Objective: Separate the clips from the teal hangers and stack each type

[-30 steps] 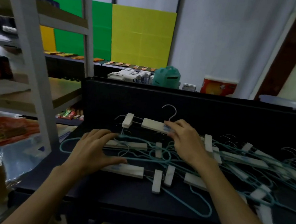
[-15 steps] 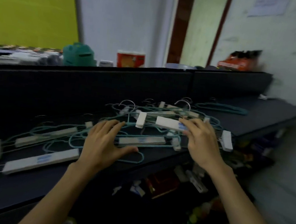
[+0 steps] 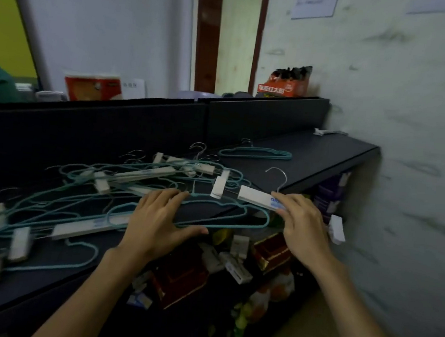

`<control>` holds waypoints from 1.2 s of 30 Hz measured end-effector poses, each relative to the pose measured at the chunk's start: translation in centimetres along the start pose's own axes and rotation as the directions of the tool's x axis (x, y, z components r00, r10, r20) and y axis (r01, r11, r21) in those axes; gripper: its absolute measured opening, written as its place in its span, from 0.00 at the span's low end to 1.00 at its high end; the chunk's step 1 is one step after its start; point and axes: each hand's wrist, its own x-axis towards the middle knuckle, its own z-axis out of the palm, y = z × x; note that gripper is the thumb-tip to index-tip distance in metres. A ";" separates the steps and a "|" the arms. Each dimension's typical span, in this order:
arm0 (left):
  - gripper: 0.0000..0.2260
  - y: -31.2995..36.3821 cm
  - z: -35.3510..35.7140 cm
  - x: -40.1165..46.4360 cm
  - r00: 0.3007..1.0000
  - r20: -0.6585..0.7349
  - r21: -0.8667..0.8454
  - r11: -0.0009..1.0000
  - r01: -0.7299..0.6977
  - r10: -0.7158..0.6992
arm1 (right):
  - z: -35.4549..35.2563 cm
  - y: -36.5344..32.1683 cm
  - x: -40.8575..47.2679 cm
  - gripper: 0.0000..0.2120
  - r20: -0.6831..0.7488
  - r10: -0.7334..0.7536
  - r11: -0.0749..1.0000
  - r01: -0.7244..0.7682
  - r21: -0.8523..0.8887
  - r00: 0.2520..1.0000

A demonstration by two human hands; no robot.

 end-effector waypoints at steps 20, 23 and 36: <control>0.43 14.6 12.0 15.9 0.995 0.064 -0.072 0.995 -0.065 0.070 | -2.1 22.8 3.7 0.17 -0.011 0.151 0.988 -0.151 -0.007 0.988; 0.44 15.2 14.3 19.3 0.992 0.075 -0.087 0.991 -0.097 0.104 | -1.1 25.0 5.0 0.17 -0.013 0.179 0.984 -0.179 -0.011 0.984; 0.49 12.0 20.1 33.9 0.994 0.101 -0.149 0.989 -0.020 0.035 | 3.3 30.9 18.9 0.18 -0.049 0.114 0.991 -0.117 -0.062 0.992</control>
